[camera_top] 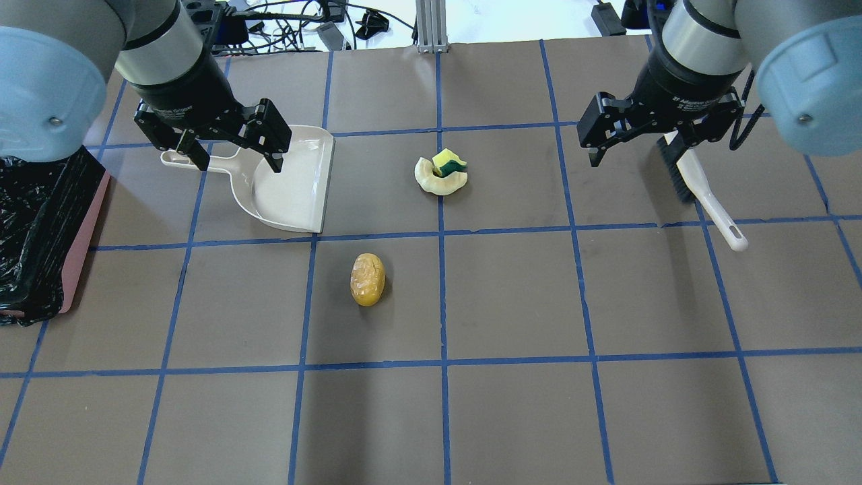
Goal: Sweep and dump trash into bin
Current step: 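Grasp the beige dustpan handle with the left gripper while the right grasps the brush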
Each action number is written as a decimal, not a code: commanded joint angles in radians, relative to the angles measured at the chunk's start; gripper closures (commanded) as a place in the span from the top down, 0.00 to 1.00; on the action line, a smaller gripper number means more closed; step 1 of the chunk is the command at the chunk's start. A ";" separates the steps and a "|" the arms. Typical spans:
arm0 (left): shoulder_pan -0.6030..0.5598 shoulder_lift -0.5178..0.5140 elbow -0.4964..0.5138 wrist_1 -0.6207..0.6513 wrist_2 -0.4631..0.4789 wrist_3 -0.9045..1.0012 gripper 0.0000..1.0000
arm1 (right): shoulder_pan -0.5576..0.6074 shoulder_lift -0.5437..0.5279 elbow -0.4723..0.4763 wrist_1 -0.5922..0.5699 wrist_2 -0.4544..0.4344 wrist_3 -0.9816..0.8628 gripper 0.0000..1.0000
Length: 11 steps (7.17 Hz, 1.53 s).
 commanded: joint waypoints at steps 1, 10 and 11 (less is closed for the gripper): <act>0.002 0.001 0.000 0.001 0.000 0.001 1.00 | 0.001 0.013 0.010 -0.007 0.016 0.003 1.00; 0.024 -0.023 0.002 -0.001 0.002 -0.010 1.00 | -0.013 0.008 0.011 -0.022 0.004 -0.024 1.00; 0.028 -0.027 0.010 -0.001 0.015 -0.019 1.00 | -0.033 0.014 0.011 -0.030 -0.003 -0.105 1.00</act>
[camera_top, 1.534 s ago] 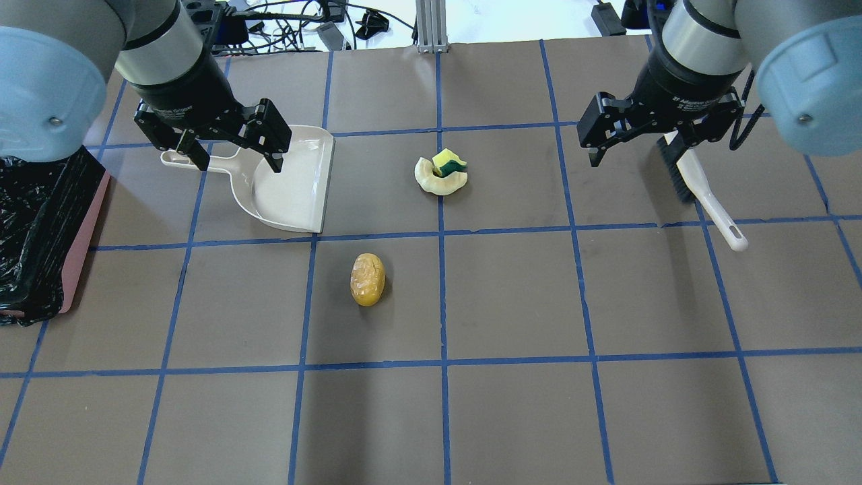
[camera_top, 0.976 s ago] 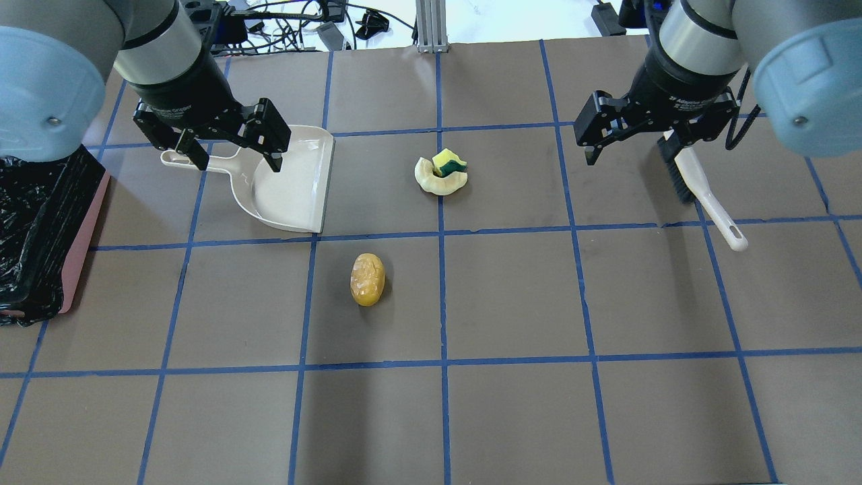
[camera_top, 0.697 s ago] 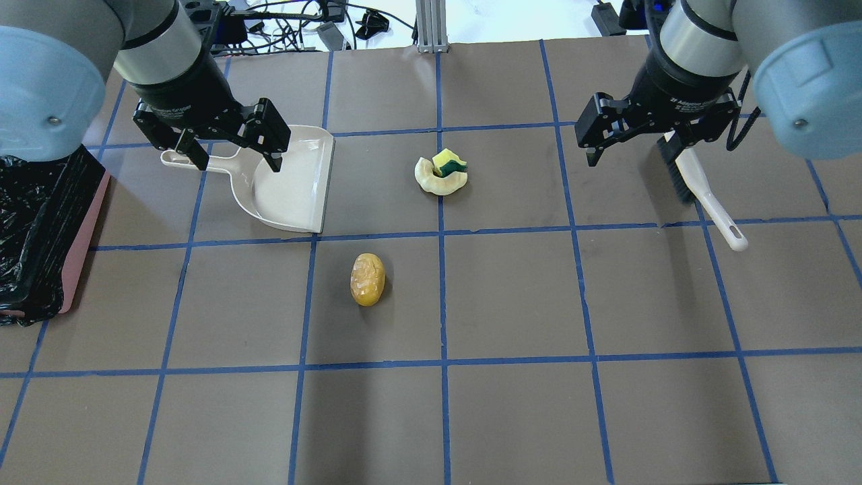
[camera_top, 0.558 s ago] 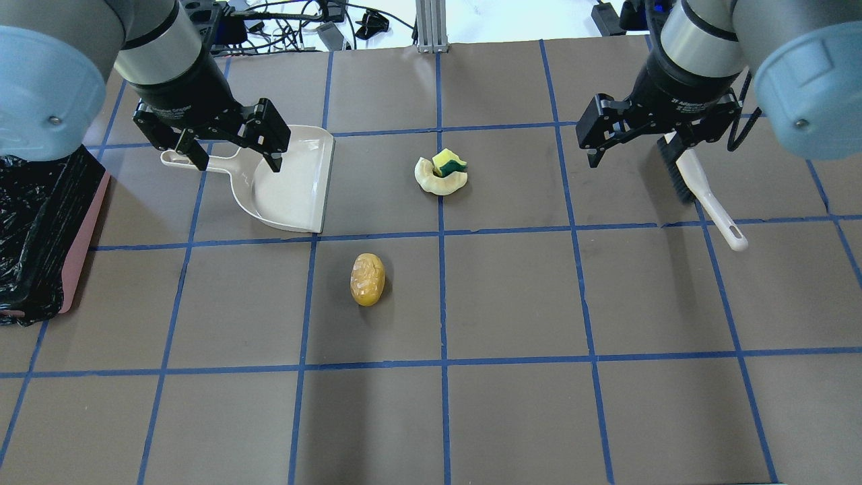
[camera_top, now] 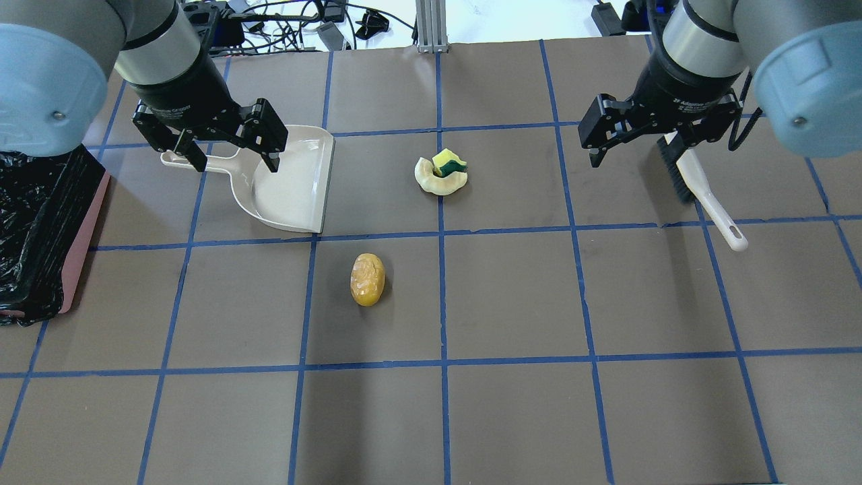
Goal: Sweep and dump trash into bin
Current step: 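Grasp the beige dustpan handle with the left gripper while the right grasps the brush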
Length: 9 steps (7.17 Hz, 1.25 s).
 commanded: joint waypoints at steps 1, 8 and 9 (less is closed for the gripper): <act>0.009 -0.023 0.003 0.000 0.077 -0.052 1.00 | -0.078 0.019 0.001 -0.008 -0.004 -0.114 1.00; 0.014 -0.135 0.046 0.221 0.087 -0.570 1.00 | -0.206 0.078 0.002 -0.008 -0.007 -0.297 1.00; 0.029 -0.145 0.046 0.221 0.084 -0.592 1.00 | -0.206 0.079 0.002 -0.008 -0.006 -0.297 1.00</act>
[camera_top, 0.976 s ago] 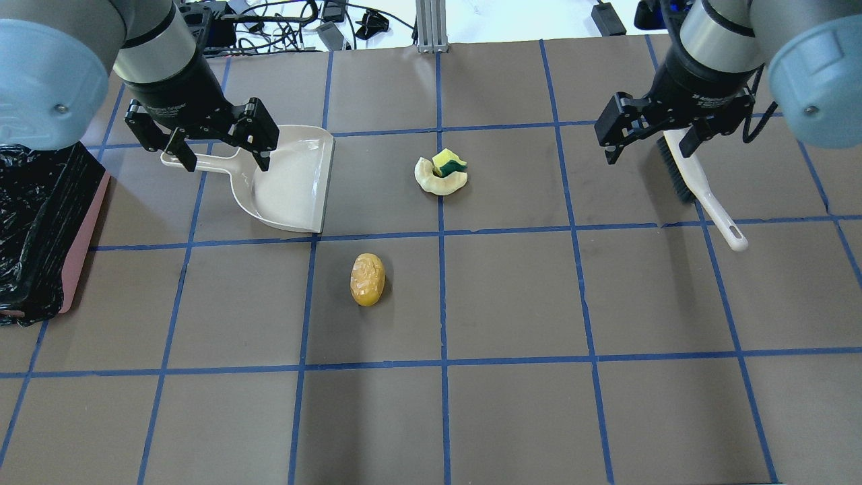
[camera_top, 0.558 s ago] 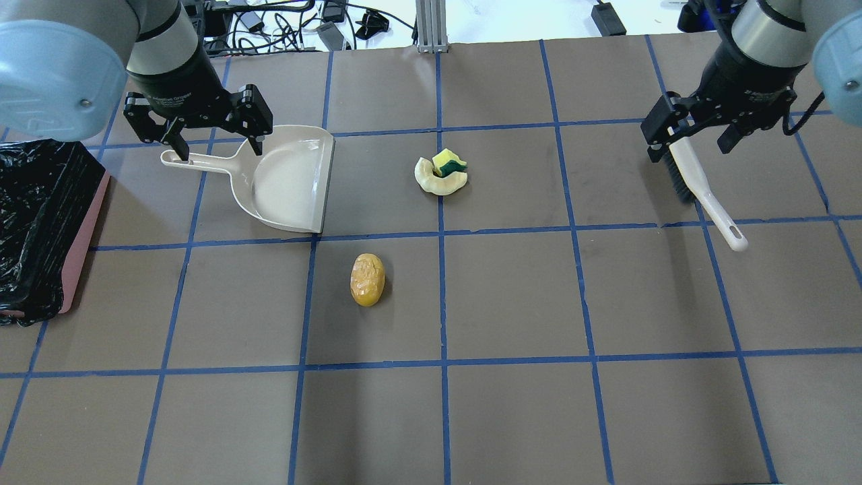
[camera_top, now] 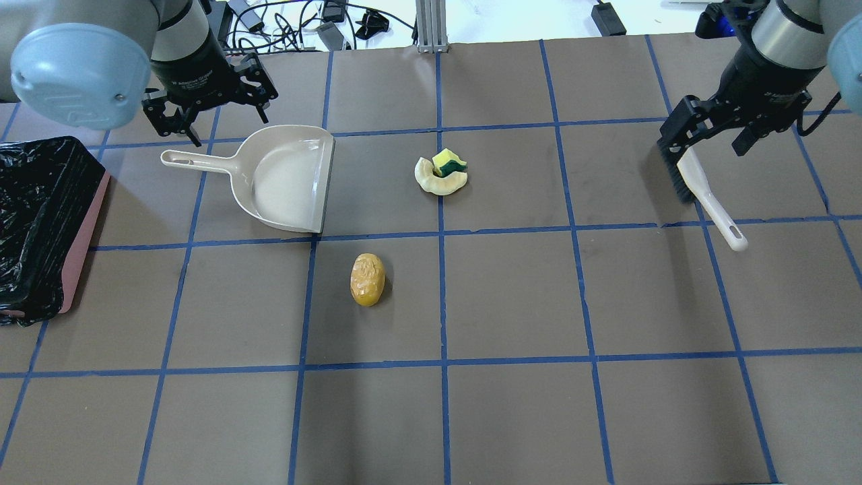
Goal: Sweep and dump trash into bin
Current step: 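Grasp the beige dustpan handle with the left gripper while the right grasps the brush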
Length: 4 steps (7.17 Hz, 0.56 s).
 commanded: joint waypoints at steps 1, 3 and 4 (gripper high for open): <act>0.032 -0.016 0.002 0.014 -0.005 -0.163 1.00 | -0.001 0.005 0.000 -0.002 0.001 -0.001 1.00; 0.066 -0.045 0.007 0.020 -0.002 -0.361 1.00 | -0.016 0.026 0.005 -0.072 -0.020 -0.051 1.00; 0.067 -0.072 0.011 0.085 0.006 -0.420 1.00 | -0.033 0.072 0.015 -0.119 -0.031 -0.109 0.99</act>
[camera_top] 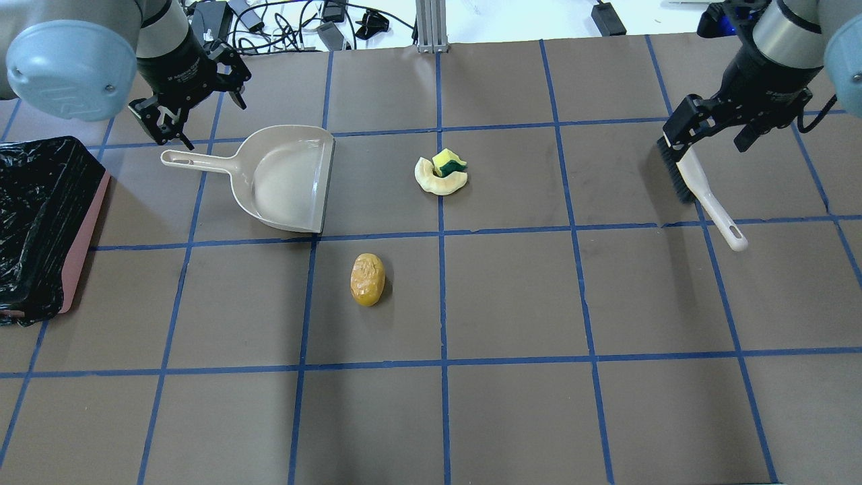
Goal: Sweep and dump trash into bin
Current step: 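Grasp the beige dustpan handle with the left gripper while the right grasps the brush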
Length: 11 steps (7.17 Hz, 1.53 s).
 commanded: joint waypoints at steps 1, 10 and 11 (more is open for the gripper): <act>0.006 -0.062 0.004 0.051 0.092 -0.200 1.00 | -0.062 0.074 0.020 -0.076 0.001 -0.070 0.99; 0.098 -0.339 0.222 0.053 0.118 -0.408 0.90 | -0.170 0.229 0.257 -0.458 -0.065 -0.242 0.98; 0.109 -0.362 0.226 0.053 0.122 -0.418 0.90 | -0.170 0.226 0.271 -0.472 -0.064 -0.243 0.96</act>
